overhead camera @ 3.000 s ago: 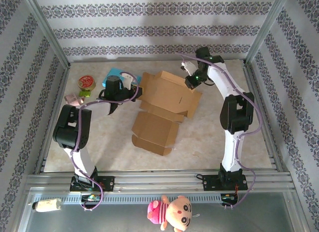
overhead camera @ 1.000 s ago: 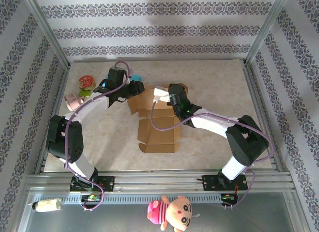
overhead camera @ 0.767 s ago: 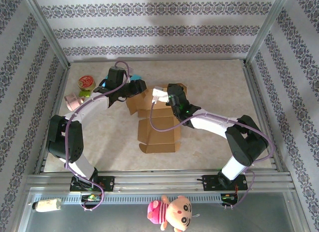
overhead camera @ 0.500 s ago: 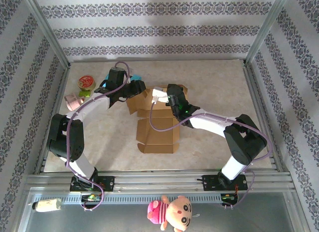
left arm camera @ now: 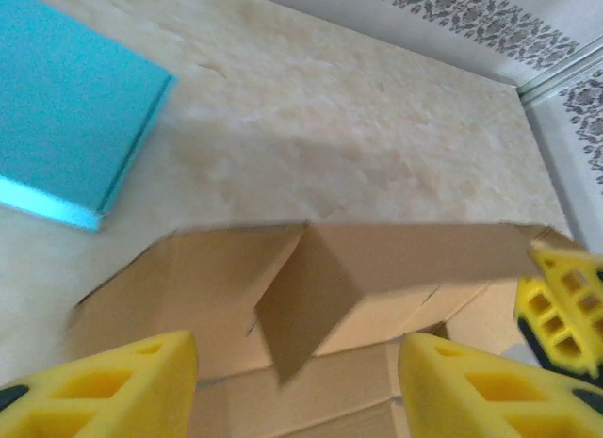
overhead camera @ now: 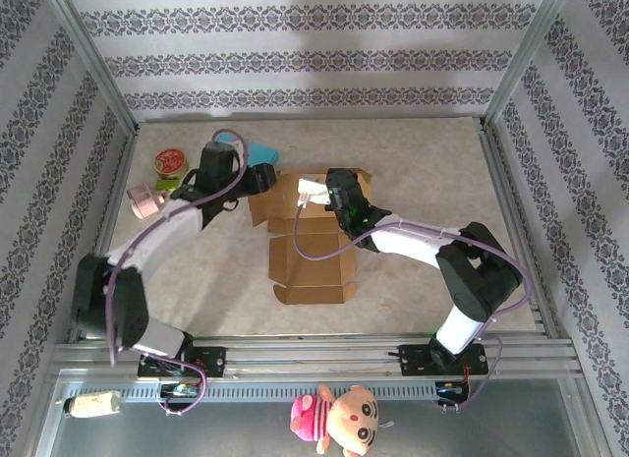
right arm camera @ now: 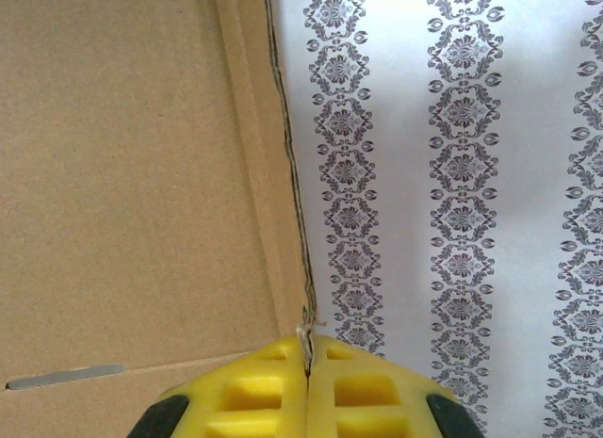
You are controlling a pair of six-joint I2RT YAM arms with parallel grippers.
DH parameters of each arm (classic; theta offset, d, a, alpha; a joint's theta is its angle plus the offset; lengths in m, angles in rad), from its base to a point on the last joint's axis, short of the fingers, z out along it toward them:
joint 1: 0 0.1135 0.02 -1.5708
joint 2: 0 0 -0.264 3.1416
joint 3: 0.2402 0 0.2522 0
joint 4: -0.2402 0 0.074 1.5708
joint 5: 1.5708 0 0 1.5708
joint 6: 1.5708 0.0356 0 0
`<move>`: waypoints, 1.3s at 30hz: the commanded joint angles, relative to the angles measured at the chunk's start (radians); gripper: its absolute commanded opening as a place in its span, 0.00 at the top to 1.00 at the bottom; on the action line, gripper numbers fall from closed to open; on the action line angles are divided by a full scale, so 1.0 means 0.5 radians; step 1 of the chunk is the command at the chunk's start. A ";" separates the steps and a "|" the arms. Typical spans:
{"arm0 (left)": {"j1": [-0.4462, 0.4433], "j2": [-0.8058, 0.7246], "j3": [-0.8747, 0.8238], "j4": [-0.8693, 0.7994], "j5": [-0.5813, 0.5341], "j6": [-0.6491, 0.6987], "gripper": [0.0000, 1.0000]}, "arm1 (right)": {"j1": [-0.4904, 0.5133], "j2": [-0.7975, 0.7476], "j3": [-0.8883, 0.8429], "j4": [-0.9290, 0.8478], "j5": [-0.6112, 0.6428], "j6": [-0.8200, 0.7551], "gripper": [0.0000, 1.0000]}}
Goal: Fold the paper box
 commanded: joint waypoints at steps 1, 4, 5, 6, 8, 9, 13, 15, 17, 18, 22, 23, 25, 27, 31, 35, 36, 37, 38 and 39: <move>-0.153 -0.261 -0.225 -0.049 -0.359 0.269 0.49 | -0.001 -0.029 -0.003 0.156 0.037 -0.070 0.97; -0.256 -0.367 -0.426 -0.045 -0.401 0.270 0.57 | 0.000 -0.038 -0.055 0.292 0.057 -0.139 0.97; -0.261 -0.354 -0.465 -0.068 -0.384 0.226 0.58 | 0.001 -0.035 -0.066 0.340 0.076 -0.159 0.97; -0.260 -0.328 -0.491 -0.091 -0.368 0.195 0.59 | 0.001 -0.030 -0.072 0.366 0.084 -0.164 0.96; -0.262 -0.239 -0.506 -0.093 -0.317 0.185 0.59 | -0.003 -0.024 -0.073 0.361 0.080 -0.164 0.96; -0.261 -0.165 -0.491 -0.081 -0.283 0.196 0.59 | -0.002 -0.018 -0.071 0.362 0.079 -0.166 0.96; -0.257 0.183 -0.330 -0.036 -0.203 0.257 0.56 | 0.001 -0.005 -0.058 0.361 0.076 -0.157 0.95; -0.253 0.361 -0.232 0.034 -0.149 0.291 0.52 | 0.000 -0.004 -0.051 0.356 0.069 -0.156 0.95; -0.245 0.516 -0.133 0.025 -0.209 0.302 0.51 | 0.001 -0.004 -0.048 0.349 0.072 -0.157 0.95; -0.240 0.582 -0.093 0.019 -0.261 0.312 0.51 | 0.003 -0.007 -0.049 0.345 0.073 -0.158 0.95; -0.172 0.770 -0.041 0.205 -0.129 0.275 0.47 | 0.007 -0.020 -0.062 0.333 0.068 -0.137 0.95; -0.155 0.807 -0.017 0.200 -0.097 0.261 0.46 | 0.008 -0.018 -0.060 0.331 0.071 -0.135 0.95; -0.146 0.847 0.032 0.164 -0.080 0.262 0.46 | 0.010 -0.013 -0.059 0.335 0.080 -0.144 0.95; -0.145 0.842 0.032 0.184 -0.041 0.256 0.46 | 0.008 -0.016 -0.055 0.332 0.077 -0.135 0.95; -0.140 0.789 0.016 0.239 0.144 0.223 0.58 | 0.011 -0.013 -0.044 0.332 0.076 -0.116 0.95; -0.141 0.749 -0.061 0.472 0.428 0.088 0.70 | 0.011 0.003 -0.035 0.333 0.095 -0.104 0.95; -0.141 0.756 -0.072 0.519 0.476 0.055 0.71 | 0.010 0.005 -0.036 0.338 0.098 -0.100 0.95; -0.142 0.771 -0.086 0.558 0.496 0.027 0.71 | 0.009 0.008 -0.038 0.332 0.100 -0.095 0.95; -0.140 0.791 -0.094 0.581 0.508 0.006 0.71 | 0.010 0.012 -0.041 0.331 0.100 -0.087 0.95; -0.139 0.819 -0.095 0.603 0.527 -0.015 0.71 | 0.011 0.013 -0.043 0.333 0.099 -0.075 0.95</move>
